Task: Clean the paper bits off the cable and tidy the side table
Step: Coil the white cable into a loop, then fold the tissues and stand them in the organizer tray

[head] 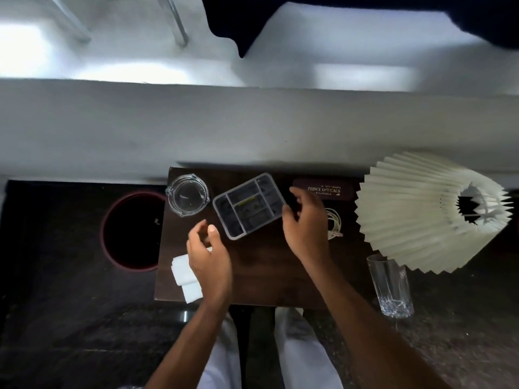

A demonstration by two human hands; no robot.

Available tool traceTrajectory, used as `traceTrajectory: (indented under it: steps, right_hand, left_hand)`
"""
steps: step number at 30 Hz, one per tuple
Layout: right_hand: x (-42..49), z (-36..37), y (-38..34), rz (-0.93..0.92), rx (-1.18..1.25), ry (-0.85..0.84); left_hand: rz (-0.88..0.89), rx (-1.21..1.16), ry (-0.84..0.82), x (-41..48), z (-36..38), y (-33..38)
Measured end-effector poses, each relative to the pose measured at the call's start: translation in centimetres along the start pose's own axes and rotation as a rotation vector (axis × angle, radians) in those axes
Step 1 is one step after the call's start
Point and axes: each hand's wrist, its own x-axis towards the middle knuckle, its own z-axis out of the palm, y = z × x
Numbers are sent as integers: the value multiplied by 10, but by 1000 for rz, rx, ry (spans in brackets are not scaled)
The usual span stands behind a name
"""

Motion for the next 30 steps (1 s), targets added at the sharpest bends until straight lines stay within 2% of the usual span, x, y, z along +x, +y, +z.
traceTrajectory:
  steps: [3,5,8,14,18,26,28,30]
  right_hand:
    - [18,10,-10,-15,-162,-117]
    - [26,15,-13,70,-153,-206]
    - [29,19,-13,153,-78,-264]
    - [17,25,-8,194,77,-190]
    - [14,28,-6,187,90,-142]
    - [23,35,-1,195,105,-125]
    - [22,35,-1,200,120,-106]
    - [14,36,-3,159,50,25]
  left_hand:
    - [-94,15,-154,19,1,1]
    - [-127,-37,-257,23,5,7]
    - [-125,-58,-287,26,7,17]
    - [-148,-7,-378,59,7,41]
    - [-134,5,-470,79,9,47]
    - [-84,40,-530,86,13,40]
    - [-49,61,-520,85,10,39]
    - [-13,18,-435,82,5,38]
